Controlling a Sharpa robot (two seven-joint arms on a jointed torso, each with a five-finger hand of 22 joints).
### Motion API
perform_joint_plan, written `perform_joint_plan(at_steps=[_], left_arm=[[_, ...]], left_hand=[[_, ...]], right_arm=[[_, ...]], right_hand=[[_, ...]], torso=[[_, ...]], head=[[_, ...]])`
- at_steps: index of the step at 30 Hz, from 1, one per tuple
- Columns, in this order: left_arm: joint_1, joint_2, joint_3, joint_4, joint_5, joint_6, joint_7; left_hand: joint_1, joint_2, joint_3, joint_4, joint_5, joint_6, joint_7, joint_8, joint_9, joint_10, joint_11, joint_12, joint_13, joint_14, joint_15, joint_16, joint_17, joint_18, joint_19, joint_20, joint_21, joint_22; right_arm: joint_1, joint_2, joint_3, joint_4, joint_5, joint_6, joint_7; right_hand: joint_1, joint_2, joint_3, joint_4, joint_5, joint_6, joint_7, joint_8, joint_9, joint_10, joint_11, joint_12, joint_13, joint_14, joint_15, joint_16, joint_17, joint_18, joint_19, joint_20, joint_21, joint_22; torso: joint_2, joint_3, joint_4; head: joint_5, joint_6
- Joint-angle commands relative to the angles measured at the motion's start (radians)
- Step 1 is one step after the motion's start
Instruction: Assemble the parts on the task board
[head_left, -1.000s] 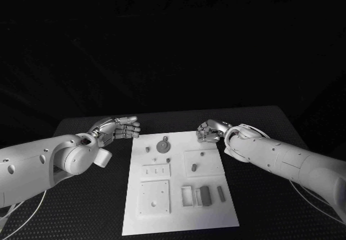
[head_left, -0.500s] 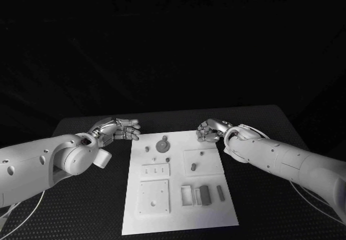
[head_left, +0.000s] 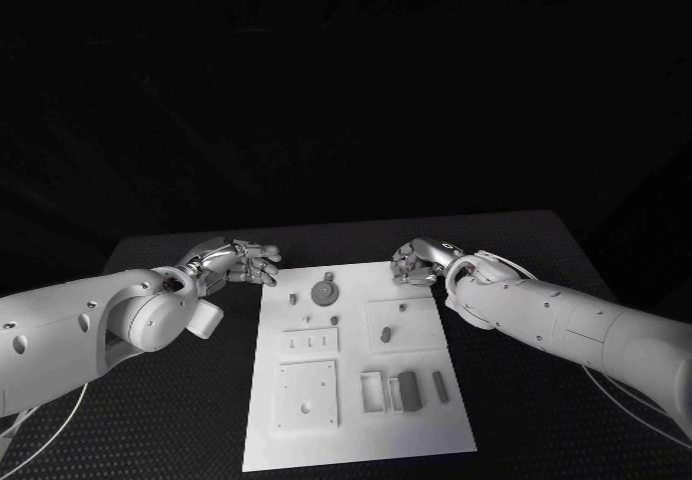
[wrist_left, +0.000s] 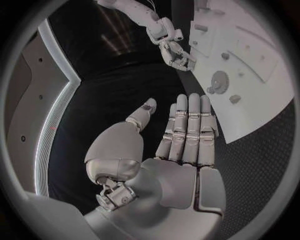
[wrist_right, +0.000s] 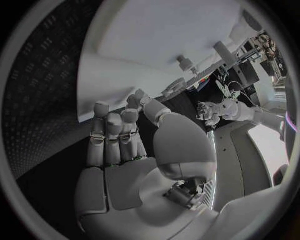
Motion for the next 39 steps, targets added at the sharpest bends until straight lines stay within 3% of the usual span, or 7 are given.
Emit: perform_joint_plan(at_steps=[1, 6, 11, 18, 26, 32, 39], left_arm=[[0.001, 0.002, 0.005, 0.007, 0.036, 0.009, -0.023], [0.005, 0.008, 0.009, 0.014, 0.000, -0.005, -0.055], [0.009, 0.020, 0.009, 0.018, -0.018, -0.038, -0.085], [0.015, 0.047, 0.009, 0.036, 0.085, -0.117, -0.122], [0.020, 0.071, 0.008, 0.063, 0.068, -0.145, -0.175], [0.020, 0.097, 0.001, 0.063, 0.048, -0.156, -0.227], [0.020, 0.119, 0.001, 0.071, -0.016, -0.200, -0.285]], left_hand=[[0.013, -0.008, 0.024, -0.002, 0.004, 0.012, 0.001, 0.002, -0.004, 0.005, -0.001, 0.010, 0.021, 0.009, -0.002, 0.002, 0.021, -0.002, 0.008, -0.006, 0.006, 0.003], [0.014, -0.028, 0.023, -0.002, -0.002, 0.026, -0.004, 0.005, -0.004, 0.006, -0.004, 0.018, 0.043, 0.014, -0.005, 0.001, 0.043, -0.010, 0.013, -0.015, 0.010, 0.008], [-0.046, -0.057, -0.016, 0.006, -0.002, 0.032, -0.006, 0.004, -0.005, 0.017, -0.012, 0.027, 0.060, 0.029, -0.013, 0.002, 0.062, -0.012, 0.026, -0.028, 0.017, 0.013], [-0.056, -0.073, -0.030, -0.002, -0.002, 0.011, 0.002, -0.012, -0.013, 0.014, -0.013, 0.025, 0.077, 0.033, -0.016, -0.009, 0.080, -0.020, 0.028, -0.038, 0.015, 0.013], [-0.062, -0.087, -0.040, 0.000, -0.004, -0.020, 0.013, -0.032, -0.024, 0.000, -0.006, 0.019, 0.088, 0.024, -0.011, -0.023, 0.091, -0.030, 0.020, -0.040, 0.008, 0.010], [-0.098, -0.117, -0.065, 0.003, -0.004, -0.026, 0.019, -0.036, -0.028, -0.011, -0.001, 0.014, 0.093, 0.017, -0.007, -0.032, 0.097, -0.034, 0.013, -0.040, 0.002, 0.008], [-0.103, -0.123, -0.071, -0.001, -0.002, -0.014, 0.014, -0.029, -0.028, -0.047, 0.011, -0.004, 0.097, 0.003, -0.003, -0.048, 0.107, -0.038, 0.002, -0.039, -0.008, 0.003]], right_arm=[[0.011, -0.009, 0.002, 0.029, -0.038, -0.035, -0.062], [0.040, -0.028, 0.003, 0.085, -0.058, -0.035, -0.097], [0.061, -0.041, 0.006, 0.130, -0.059, -0.022, -0.110], [0.082, -0.067, 0.007, 0.231, -0.058, 0.010, -0.149], [0.088, -0.091, 0.007, 0.340, -0.084, 0.041, -0.205], [0.088, -0.100, 0.007, 0.415, -0.110, 0.048, -0.252], [0.088, -0.098, 0.007, 0.482, -0.141, 0.044, -0.309]], right_hand=[[-0.006, -0.001, 0.003, 0.003, 0.003, 0.037, 0.029, 0.001, 0.004, 0.010, 0.000, 0.006, 0.001, 0.003, -0.007, 0.005, -0.002, 0.006, 0.003, -0.003, 0.005, 0.020], [-0.005, 0.000, 0.004, 0.003, 0.003, 0.035, 0.029, 0.000, 0.004, 0.012, -0.001, 0.006, 0.001, 0.004, -0.008, 0.006, -0.002, 0.006, 0.004, -0.004, 0.006, 0.020], [-0.005, 0.000, 0.004, 0.003, 0.003, 0.034, 0.029, -0.001, 0.004, 0.012, -0.001, 0.006, 0.001, 0.005, -0.008, 0.007, -0.003, 0.006, 0.005, -0.005, 0.007, 0.020], [-0.004, -0.001, 0.005, 0.002, 0.003, 0.034, 0.029, -0.002, 0.004, 0.013, -0.001, 0.006, 0.001, 0.006, -0.008, 0.008, -0.004, 0.006, 0.005, -0.005, 0.008, 0.019], [-0.008, -0.002, 0.003, 0.003, 0.003, 0.031, 0.030, -0.005, 0.003, 0.014, 0.000, 0.006, 0.000, 0.006, -0.008, 0.008, -0.005, 0.006, 0.006, -0.006, 0.008, 0.019], [-0.010, -0.003, 0.002, 0.004, 0.003, 0.031, 0.030, -0.006, 0.003, 0.015, 0.000, 0.005, 0.000, 0.007, -0.008, 0.009, -0.006, 0.006, 0.007, -0.006, 0.009, 0.019], [-0.013, -0.006, 0.002, 0.004, 0.003, 0.032, 0.030, -0.006, 0.004, 0.016, 0.000, 0.006, 0.001, 0.009, -0.008, 0.010, -0.006, 0.006, 0.009, -0.007, 0.010, 0.018]], torso=[[0.000, -0.0005, -0.0003], [0.000, -0.0002, 0.0006], [-0.002, -0.0001, 0.0000], [-0.010, -0.0012, -0.0038], [-0.021, -0.0036, -0.0074], [-0.027, -0.0065, -0.0078], [-0.030, -0.0091, -0.0084]], head=[[-0.001, 0.003], [-0.003, 0.007], [-0.005, 0.011], [0.003, 0.012], [0.019, 0.009], [0.029, 0.005], [0.033, 0.003]])
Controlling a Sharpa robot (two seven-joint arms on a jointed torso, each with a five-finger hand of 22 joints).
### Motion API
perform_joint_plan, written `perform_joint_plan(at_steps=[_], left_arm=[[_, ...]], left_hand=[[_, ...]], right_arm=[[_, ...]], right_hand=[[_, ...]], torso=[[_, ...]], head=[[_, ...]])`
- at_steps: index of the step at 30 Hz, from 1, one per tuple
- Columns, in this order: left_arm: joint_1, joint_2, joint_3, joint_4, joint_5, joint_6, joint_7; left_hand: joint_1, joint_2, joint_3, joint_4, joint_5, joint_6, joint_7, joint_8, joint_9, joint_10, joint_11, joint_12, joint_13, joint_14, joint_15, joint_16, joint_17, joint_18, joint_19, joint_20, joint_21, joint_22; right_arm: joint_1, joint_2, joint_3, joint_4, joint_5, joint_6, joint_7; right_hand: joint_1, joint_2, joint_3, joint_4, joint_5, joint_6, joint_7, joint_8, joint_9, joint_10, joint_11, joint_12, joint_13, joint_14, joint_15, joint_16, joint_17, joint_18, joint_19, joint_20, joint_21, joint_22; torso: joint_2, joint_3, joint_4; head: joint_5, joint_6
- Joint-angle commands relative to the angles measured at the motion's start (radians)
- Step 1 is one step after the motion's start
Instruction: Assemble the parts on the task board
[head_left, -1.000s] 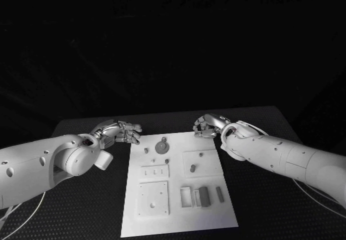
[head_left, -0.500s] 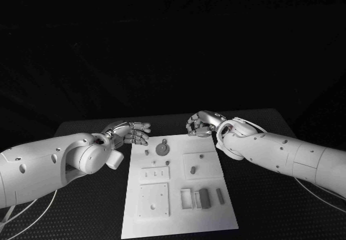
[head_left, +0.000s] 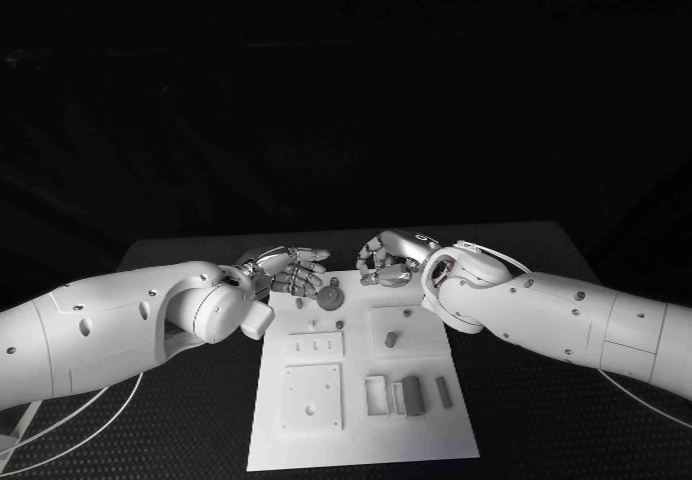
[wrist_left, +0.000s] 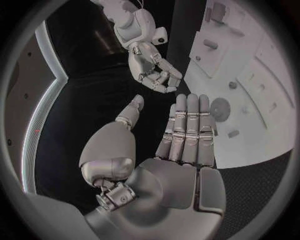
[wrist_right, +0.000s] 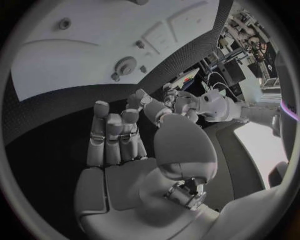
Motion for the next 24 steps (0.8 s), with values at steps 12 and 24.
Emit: perform_joint_plan(at_steps=[12, 24], left_arm=[[0.001, 0.027, -0.001, 0.024, -0.122, -0.033, -0.146], [0.001, 0.036, -0.002, 0.031, -0.135, -0.040, -0.160]], left_hand=[[0.023, 0.009, 0.021, -0.001, -0.001, 0.028, -0.016, 0.011, -0.006, -0.058, 0.018, 0.011, 0.013, -0.007, 0.004, -0.027, 0.030, -0.014, -0.010, 0.005, -0.009, -0.002], [0.015, 0.035, 0.019, 0.000, -0.001, 0.057, -0.024, 0.021, -0.010, -0.039, 0.005, 0.036, 0.023, 0.020, -0.008, -0.030, 0.051, -0.011, 0.013, -0.005, -0.001, 0.002]], right_arm=[[0.000, 0.010, 0.000, 0.075, -0.071, 0.007, -0.095], [0.000, 0.015, 0.000, 0.093, -0.072, 0.036, -0.084]], right_hand=[[-0.011, -0.002, 0.000, 0.002, 0.003, 0.036, 0.029, 0.000, -0.001, 0.013, -0.001, 0.007, 0.001, 0.007, -0.007, 0.009, -0.003, 0.006, 0.010, -0.005, 0.008, 0.018], [-0.012, -0.003, 0.001, 0.002, 0.003, 0.038, 0.028, 0.000, 0.000, 0.015, -0.002, 0.007, 0.001, 0.010, -0.008, 0.010, -0.004, 0.006, 0.012, -0.006, 0.009, 0.018]], torso=[[0.000, -0.0008, 0.0010], [0.000, -0.0002, -0.0011]], head=[[-0.007, 0.002], [-0.011, -0.001]])
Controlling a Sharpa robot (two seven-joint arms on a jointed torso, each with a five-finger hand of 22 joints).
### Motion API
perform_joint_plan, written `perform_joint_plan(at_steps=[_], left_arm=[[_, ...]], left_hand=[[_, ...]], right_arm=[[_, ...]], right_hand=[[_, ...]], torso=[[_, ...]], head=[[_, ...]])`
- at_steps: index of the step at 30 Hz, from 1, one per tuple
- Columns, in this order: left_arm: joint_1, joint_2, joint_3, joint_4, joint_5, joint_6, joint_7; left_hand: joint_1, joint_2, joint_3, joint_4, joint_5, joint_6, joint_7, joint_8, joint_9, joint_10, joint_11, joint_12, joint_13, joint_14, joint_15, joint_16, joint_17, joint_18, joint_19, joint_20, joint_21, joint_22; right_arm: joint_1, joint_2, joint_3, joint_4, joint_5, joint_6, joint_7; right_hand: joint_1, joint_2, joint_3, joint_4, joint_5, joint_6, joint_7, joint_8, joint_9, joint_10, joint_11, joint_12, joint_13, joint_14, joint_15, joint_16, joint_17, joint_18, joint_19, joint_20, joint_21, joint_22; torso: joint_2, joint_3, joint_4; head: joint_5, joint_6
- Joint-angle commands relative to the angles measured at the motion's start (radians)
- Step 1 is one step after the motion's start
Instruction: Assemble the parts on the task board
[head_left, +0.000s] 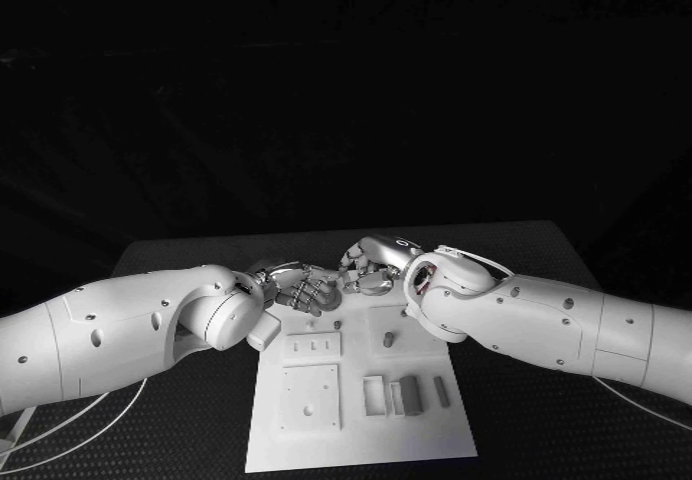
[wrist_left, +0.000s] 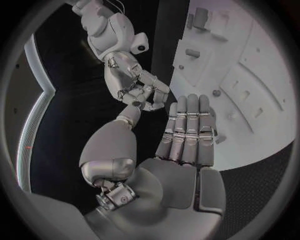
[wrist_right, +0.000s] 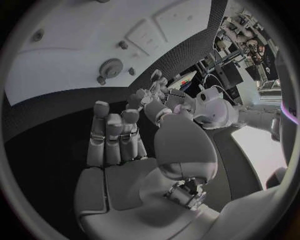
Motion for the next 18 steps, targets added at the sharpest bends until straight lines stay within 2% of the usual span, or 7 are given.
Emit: perform_joint_plan(at_steps=[1, 3, 4, 7, 18], left_arm=[[0.001, 0.004, 0.001, 0.004, -0.018, -0.003, -0.009], [0.001, 0.004, 0.001, 0.004, -0.018, -0.002, -0.009], [0.001, 0.004, 0.001, 0.005, -0.018, -0.001, -0.009], [0.001, 0.006, 0.001, 0.004, -0.018, -0.002, -0.008], [0.001, 0.012, 0.001, 0.007, -0.001, -0.015, -0.007]], left_hand=[[-0.002, 0.016, 0.003, -0.001, -0.001, 0.010, -0.002, 0.004, -0.002, 0.008, -0.001, 0.008, 0.002, 0.010, -0.001, -0.006, 0.003, -0.005, 0.010, 0.001, 0.003, 0.002], [0.000, 0.021, 0.004, -0.002, -0.001, 0.011, -0.003, 0.004, -0.002, 0.009, -0.002, 0.009, 0.002, 0.011, -0.002, -0.007, 0.005, -0.005, 0.011, 0.000, 0.003, 0.002], [0.004, 0.033, 0.006, -0.003, -0.001, 0.015, -0.004, 0.006, -0.002, 0.011, -0.003, 0.011, 0.003, 0.014, -0.003, -0.008, 0.007, -0.006, 0.012, -0.001, 0.003, 0.002], [0.007, 0.044, 0.007, -0.004, 0.001, 0.020, -0.006, 0.007, -0.003, 0.014, -0.005, 0.014, 0.004, 0.016, -0.004, -0.010, 0.011, -0.006, 0.014, -0.002, 0.003, 0.002], [0.020, 0.044, 0.004, -0.007, 0.000, 0.003, 0.002, -0.006, -0.012, -0.003, 0.003, 0.008, 0.000, 0.008, 0.001, -0.026, 0.016, -0.011, 0.004, 0.000, -0.004, 0.000]], right_arm=[[0.000, -0.001, 0.000, 0.006, -0.017, 0.036, 0.005], [0.000, -0.001, 0.000, 0.007, -0.017, 0.041, 0.006], [0.000, -0.001, 0.000, 0.007, -0.017, 0.043, 0.006], [0.000, 0.000, 0.000, 0.010, -0.017, 0.047, 0.010], [0.000, 0.002, 0.000, 0.021, -0.017, 0.047, 0.013]], right_hand=[[-0.008, 0.002, 0.001, 0.002, 0.003, 0.036, 0.025, 0.005, 0.002, 0.008, -0.002, 0.003, 0.001, 0.002, -0.008, 0.006, -0.001, 0.006, 0.008, -0.002, 0.005, 0.018], [-0.008, 0.002, 0.001, 0.002, 0.003, 0.036, 0.025, 0.005, 0.002, 0.008, -0.002, 0.003, 0.001, 0.002, -0.008, 0.006, -0.001, 0.006, 0.008, -0.002, 0.005, 0.018], [-0.008, 0.002, 0.001, 0.002, 0.003, 0.036, 0.025, 0.005, 0.002, 0.008, -0.002, 0.003, 0.001, 0.002, -0.008, 0.006, -0.001, 0.006, 0.008, -0.003, 0.005, 0.018], [-0.008, 0.002, 0.001, 0.002, 0.003, 0.036, 0.025, 0.005, 0.002, 0.008, -0.002, 0.003, 0.001, 0.003, -0.008, 0.006, -0.001, 0.006, 0.008, -0.003, 0.005, 0.018], [-0.011, 0.004, 0.002, 0.003, 0.003, 0.038, 0.024, 0.005, 0.003, 0.010, -0.003, 0.003, 0.000, 0.004, -0.009, 0.007, -0.003, 0.006, 0.010, -0.003, 0.005, 0.017]], torso=[[0.000, 0.0003, -0.0016], [0.000, -0.0002, -0.0004], [0.000, -0.0003, 0.0004], [0.000, -0.0001, -0.0002], [-0.001, -0.0002, 0.0008]], head=[[-0.001, -0.001], [-0.002, -0.003], [-0.002, -0.003], [-0.002, -0.005], [-0.001, -0.007]])
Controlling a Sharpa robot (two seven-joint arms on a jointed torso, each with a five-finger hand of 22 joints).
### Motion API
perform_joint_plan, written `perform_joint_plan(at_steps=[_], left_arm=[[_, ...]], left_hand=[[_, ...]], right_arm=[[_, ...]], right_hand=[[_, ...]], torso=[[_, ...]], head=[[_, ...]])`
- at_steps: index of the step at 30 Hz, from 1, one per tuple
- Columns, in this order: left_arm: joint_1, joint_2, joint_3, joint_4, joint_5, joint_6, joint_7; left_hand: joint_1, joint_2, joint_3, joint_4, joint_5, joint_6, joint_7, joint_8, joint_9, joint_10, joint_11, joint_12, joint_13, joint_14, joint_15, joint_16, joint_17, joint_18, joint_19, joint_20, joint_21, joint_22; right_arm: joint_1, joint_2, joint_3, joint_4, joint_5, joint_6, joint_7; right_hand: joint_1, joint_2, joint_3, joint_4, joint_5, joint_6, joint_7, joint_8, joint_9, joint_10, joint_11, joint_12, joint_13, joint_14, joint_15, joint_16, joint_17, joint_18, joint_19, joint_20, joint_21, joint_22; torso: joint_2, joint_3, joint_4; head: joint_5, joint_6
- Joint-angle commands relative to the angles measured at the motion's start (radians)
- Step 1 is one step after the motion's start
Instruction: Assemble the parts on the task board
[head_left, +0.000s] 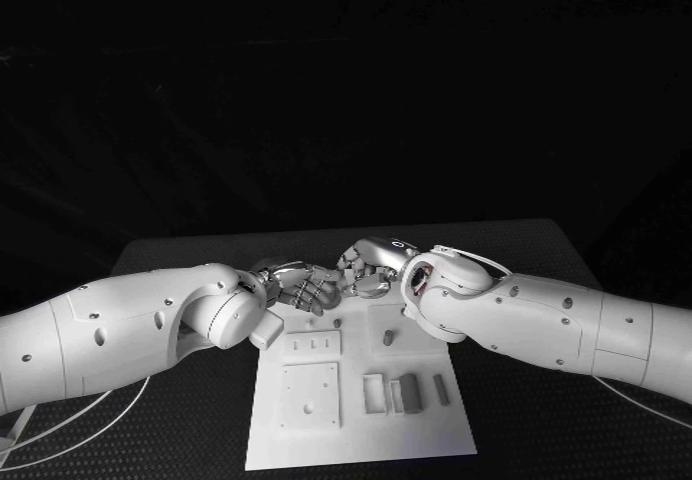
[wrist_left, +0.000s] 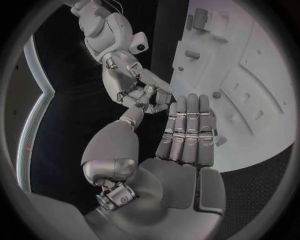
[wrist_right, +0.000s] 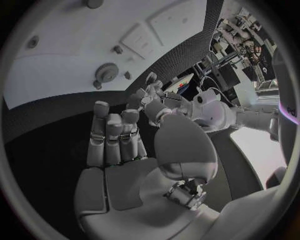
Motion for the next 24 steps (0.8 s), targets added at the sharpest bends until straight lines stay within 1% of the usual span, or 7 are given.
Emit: perform_joint_plan(at_steps=[1, 9, 11, 15, 24], left_arm=[[0.001, 0.003, 0.001, 0.005, 0.009, -0.006, 0.003], [0.001, 0.007, 0.001, 0.009, 0.023, -0.001, 0.006], [0.001, 0.007, 0.001, 0.009, 0.023, 0.001, 0.005], [0.001, 0.006, 0.001, 0.009, 0.024, 0.005, 0.002], [0.001, 0.006, 0.001, 0.012, 0.035, 0.005, 0.008]], left_hand=[[0.007, 0.004, 0.000, -0.003, 0.000, -0.006, 0.001, -0.004, -0.002, -0.003, 0.002, -0.001, -0.001, -0.003, 0.005, -0.006, 0.001, -0.011, -0.005, 0.002, -0.004, -0.001], [0.011, 0.010, 0.000, -0.002, 0.000, -0.005, 0.001, -0.005, -0.003, -0.002, 0.002, 0.001, 0.000, 0.000, 0.005, -0.008, 0.004, -0.011, -0.004, 0.002, -0.003, 0.000], [0.011, 0.011, 0.000, -0.003, 0.000, -0.004, 0.001, -0.005, -0.003, -0.002, 0.002, 0.001, 0.000, 0.000, 0.005, -0.008, 0.004, -0.011, -0.004, 0.002, -0.003, 0.000], [0.011, 0.011, -0.001, -0.003, 0.000, -0.005, 0.001, -0.005, -0.003, -0.002, 0.002, 0.001, 0.000, 0.000, 0.005, -0.008, 0.005, -0.011, -0.004, 0.002, -0.004, 0.000], [0.013, 0.014, -0.003, -0.003, -0.001, -0.006, 0.002, -0.007, -0.005, -0.002, 0.002, 0.002, 0.000, 0.000, 0.005, -0.011, 0.007, -0.011, -0.004, 0.002, -0.004, 0.000]], right_arm=[[0.000, 0.001, 0.000, 0.005, -0.013, 0.013, 0.010], [0.000, 0.004, 0.000, 0.012, -0.013, 0.013, 0.011], [0.000, 0.005, 0.000, 0.015, -0.027, 0.007, 0.014], [0.000, 0.007, 0.000, 0.017, -0.034, 0.006, 0.016], [0.000, 0.011, 0.000, 0.017, -0.032, 0.012, 0.017]], right_hand=[[-0.010, 0.004, 0.002, 0.003, 0.003, 0.034, 0.025, 0.003, 0.001, 0.006, 0.000, 0.003, 0.000, -0.001, -0.008, 0.007, -0.001, 0.006, 0.006, 0.000, 0.006, 0.017], [-0.011, 0.004, 0.002, 0.003, 0.003, 0.036, 0.025, 0.003, 0.002, 0.007, 0.000, 0.003, 0.000, -0.001, -0.009, 0.007, -0.002, 0.006, 0.007, 0.000, 0.006, 0.017], [-0.012, 0.004, 0.002, 0.003, 0.003, 0.036, 0.025, 0.003, 0.002, 0.008, 0.000, 0.003, 0.000, 0.000, -0.009, 0.007, -0.002, 0.006, 0.007, -0.001, 0.006, 0.017], [-0.013, 0.003, 0.002, 0.003, 0.003, 0.037, 0.025, 0.003, 0.002, 0.008, 0.000, 0.003, 0.000, 0.000, -0.009, 0.008, -0.003, 0.006, 0.007, -0.001, 0.006, 0.017], [-0.013, 0.003, 0.002, 0.003, 0.003, 0.038, 0.024, 0.003, 0.002, 0.009, -0.001, 0.003, 0.000, 0.001, -0.009, 0.008, -0.003, 0.006, 0.008, -0.001, 0.006, 0.017]], torso=[[0.000, -0.0003, 0.0000], [0.000, -0.0002, 0.0000], [0.000, -0.0006, -0.0007], [-0.001, -0.0002, -0.0014], [-0.001, -0.0006, -0.0006]], head=[[0.001, -0.002], [0.002, -0.004], [0.003, -0.004], [0.003, -0.004], [0.002, -0.005]])
